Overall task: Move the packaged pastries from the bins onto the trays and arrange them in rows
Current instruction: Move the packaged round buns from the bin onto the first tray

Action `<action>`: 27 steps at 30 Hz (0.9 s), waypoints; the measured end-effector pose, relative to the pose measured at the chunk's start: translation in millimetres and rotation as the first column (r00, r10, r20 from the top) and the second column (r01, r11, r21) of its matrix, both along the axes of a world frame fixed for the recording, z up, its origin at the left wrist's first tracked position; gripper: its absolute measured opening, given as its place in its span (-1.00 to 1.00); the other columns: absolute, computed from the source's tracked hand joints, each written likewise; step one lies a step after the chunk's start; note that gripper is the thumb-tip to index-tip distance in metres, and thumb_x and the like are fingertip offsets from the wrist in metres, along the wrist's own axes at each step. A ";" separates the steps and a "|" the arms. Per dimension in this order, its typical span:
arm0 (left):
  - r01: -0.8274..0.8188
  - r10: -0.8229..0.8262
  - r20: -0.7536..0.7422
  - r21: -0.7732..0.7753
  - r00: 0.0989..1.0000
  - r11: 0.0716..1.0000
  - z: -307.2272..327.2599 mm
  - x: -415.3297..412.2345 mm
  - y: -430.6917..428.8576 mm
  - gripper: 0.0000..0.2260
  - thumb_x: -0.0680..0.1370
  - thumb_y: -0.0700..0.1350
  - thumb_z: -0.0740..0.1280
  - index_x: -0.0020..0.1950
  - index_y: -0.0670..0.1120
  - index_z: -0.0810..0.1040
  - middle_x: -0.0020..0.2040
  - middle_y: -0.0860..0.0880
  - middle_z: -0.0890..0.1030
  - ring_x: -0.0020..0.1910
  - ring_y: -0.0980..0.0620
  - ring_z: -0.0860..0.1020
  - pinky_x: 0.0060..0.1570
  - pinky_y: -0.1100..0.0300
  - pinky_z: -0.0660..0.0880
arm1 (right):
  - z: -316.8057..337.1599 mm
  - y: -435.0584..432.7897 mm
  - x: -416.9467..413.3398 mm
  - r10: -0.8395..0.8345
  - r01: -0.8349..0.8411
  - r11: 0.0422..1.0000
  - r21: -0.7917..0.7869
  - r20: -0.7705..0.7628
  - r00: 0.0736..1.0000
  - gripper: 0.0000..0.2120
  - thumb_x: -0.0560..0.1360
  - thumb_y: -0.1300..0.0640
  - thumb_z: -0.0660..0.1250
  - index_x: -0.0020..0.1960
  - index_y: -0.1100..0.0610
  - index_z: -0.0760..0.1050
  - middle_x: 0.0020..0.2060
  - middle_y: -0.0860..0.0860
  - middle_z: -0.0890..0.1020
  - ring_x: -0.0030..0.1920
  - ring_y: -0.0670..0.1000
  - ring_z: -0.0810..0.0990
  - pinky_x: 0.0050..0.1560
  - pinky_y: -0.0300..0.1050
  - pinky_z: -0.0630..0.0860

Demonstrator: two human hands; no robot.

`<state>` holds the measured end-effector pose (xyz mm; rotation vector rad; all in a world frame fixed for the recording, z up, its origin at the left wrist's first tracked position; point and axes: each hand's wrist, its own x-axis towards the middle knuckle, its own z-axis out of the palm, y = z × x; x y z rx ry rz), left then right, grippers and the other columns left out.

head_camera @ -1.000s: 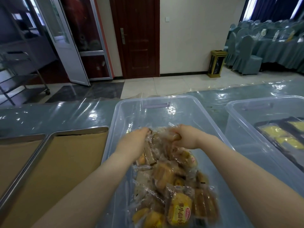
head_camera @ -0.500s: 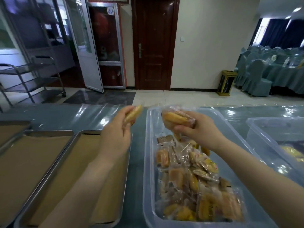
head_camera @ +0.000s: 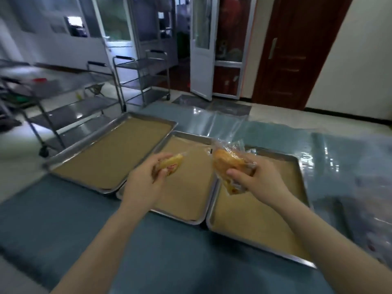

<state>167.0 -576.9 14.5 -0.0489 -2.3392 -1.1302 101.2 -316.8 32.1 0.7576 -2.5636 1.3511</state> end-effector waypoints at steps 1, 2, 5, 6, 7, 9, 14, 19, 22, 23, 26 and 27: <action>-0.036 0.036 0.009 -0.005 0.999 0.999 -2.8 9.5 -29.5 -0.51 0.46 -0.36 0.30 0.08 0.26 0.47 -0.07 0.31 0.57 -0.11 0.23 0.54 -0.13 0.40 0.43 | -9.9 -28.2 -0.5 0.015 -0.015 1.000 -0.018 0.033 0.999 -0.74 0.36 -0.14 0.43 -0.10 -0.48 0.45 -0.21 -0.46 0.57 -0.18 -0.34 0.56 -0.27 -0.50 0.40; -0.074 0.074 0.016 -0.009 0.997 0.997 -6.5 18.5 -57.6 -0.53 0.46 -0.37 0.31 0.08 0.22 0.48 -0.09 0.30 0.57 -0.13 0.23 0.55 -0.13 0.39 0.44 | -19.4 -55.3 -1.2 0.034 -0.032 0.999 -0.035 0.064 0.997 -0.75 0.36 -0.14 0.44 -0.08 -0.44 0.45 -0.22 -0.41 0.59 -0.19 -0.32 0.57 -0.28 -0.49 0.40; -0.217 0.218 0.039 -0.036 0.975 0.976 -18.6 42.1 -128.7 -0.57 0.46 -0.35 0.32 0.06 0.20 0.51 -0.20 0.31 0.57 -0.22 0.32 0.51 -0.25 0.54 0.33 | -44.6 -127.7 -5.1 0.091 -0.080 0.993 -0.082 0.141 0.986 -0.65 0.39 -0.08 0.45 0.00 -0.47 0.40 -0.19 -0.38 0.59 -0.16 -0.28 0.59 -0.29 -0.49 0.42; -0.262 0.264 0.050 -0.031 0.963 0.964 -23.9 48.7 -148.5 -0.58 0.47 -0.34 0.32 0.06 0.21 0.50 -0.22 0.29 0.57 -0.23 0.31 0.50 -0.28 0.54 0.32 | -52.3 -149.5 -7.0 0.121 -0.106 0.989 -0.100 0.163 0.979 -0.58 0.42 -0.04 0.44 0.03 -0.52 0.36 -0.17 -0.41 0.58 -0.14 -0.30 0.58 -0.28 -0.49 0.43; -0.299 0.300 0.060 -0.023 0.952 0.954 -29.8 54.6 -166.2 -0.58 0.48 -0.33 0.32 0.05 0.22 0.49 -0.23 0.25 0.56 -0.24 0.28 0.49 -0.30 0.53 0.32 | -60.2 -170.0 -9.0 0.151 -0.131 0.985 -0.116 0.188 0.970 -0.53 0.44 0.00 0.43 0.08 -0.52 0.33 -0.15 -0.41 0.57 -0.13 -0.34 0.58 -0.27 -0.47 0.45; -0.343 0.342 0.087 0.000 0.936 0.939 -42.1 63.7 -195.2 -0.60 0.49 -0.32 0.30 0.03 0.22 0.48 -0.22 0.20 0.56 -0.23 0.23 0.49 -0.31 0.51 0.33 | -75.7 -207.5 -13.3 0.182 -0.149 0.978 -0.144 0.248 0.951 -0.54 0.44 0.03 0.43 0.17 -0.38 0.34 -0.12 -0.37 0.56 -0.13 -0.34 0.58 -0.23 -0.38 0.52; -0.318 0.331 0.229 -0.092 0.916 0.944 -56.2 62.2 -252.6 -0.63 0.54 -0.26 0.25 0.04 0.27 0.44 -0.15 0.33 0.52 -0.13 0.39 0.48 -0.26 0.54 0.33 | -103.2 -291.3 -28.0 0.263 -0.167 0.946 -0.276 0.361 0.895 -0.53 0.43 0.12 0.46 0.05 -0.40 0.37 -0.04 -0.18 0.61 -0.22 -0.17 0.66 -0.39 -0.28 0.55; -0.299 0.338 0.254 -0.180 0.906 0.937 -64.3 19.7 -322.1 -0.73 0.55 -0.21 0.25 0.16 0.10 0.52 -0.08 0.19 0.58 -0.10 0.15 0.53 -0.19 0.43 0.34 | -121.8 -372.3 -67.4 0.142 -0.070 0.977 -0.199 0.378 0.915 -0.21 0.40 0.01 0.47 0.38 -0.40 0.04 0.19 -0.25 0.45 -0.07 -0.09 0.63 -0.14 0.01 0.62; -0.307 0.350 0.267 -0.191 0.898 0.932 -76.8 -11.7 -354.9 -0.73 0.55 -0.21 0.25 0.18 0.07 0.53 -0.06 0.18 0.58 -0.11 0.22 0.52 -0.20 0.45 0.33 | -140.4 -420.3 -89.9 -0.034 0.046 0.998 -0.033 0.300 0.953 -0.14 0.40 -0.09 0.44 0.42 -0.37 -0.10 0.16 -0.22 0.50 -0.05 -0.07 0.58 -0.10 -0.01 0.56; -0.296 0.338 0.269 -0.188 0.902 0.937 -81.3 -19.3 -362.9 -0.74 0.56 -0.22 0.25 0.17 0.06 0.54 -0.07 0.22 0.56 -0.12 0.31 0.51 -0.19 0.51 0.32 | -148.7 -434.2 -94.3 -0.071 0.071 0.997 0.011 0.255 0.964 -0.18 0.42 -0.07 0.43 0.44 -0.32 -0.07 0.20 -0.17 0.53 0.02 -0.02 0.58 -0.04 0.00 0.54; -0.249 0.289 0.207 -0.200 0.935 0.948 -92.2 -35.8 -386.7 -0.75 0.55 -0.30 0.26 0.14 -0.04 0.57 -0.03 0.23 0.52 -0.06 0.44 0.45 -0.11 0.63 0.25 | -182.5 -467.3 -100.2 0.002 -0.007 0.993 0.115 0.045 0.999 -0.33 0.47 0.19 0.39 0.47 -0.07 0.18 0.43 -0.04 0.35 0.39 0.04 0.34 0.34 0.03 0.34; -0.251 0.288 0.177 -0.204 0.941 0.946 -94.9 -40.9 -395.6 -0.74 0.54 -0.33 0.26 0.13 -0.06 0.58 -0.02 0.18 0.53 -0.05 0.45 0.44 -0.09 0.63 0.25 | -192.4 -474.2 -100.9 0.048 -0.046 0.978 0.203 -0.004 0.999 -0.39 0.48 0.25 0.35 0.46 -0.01 0.24 0.48 -0.02 0.26 0.47 0.06 0.21 0.44 0.02 0.20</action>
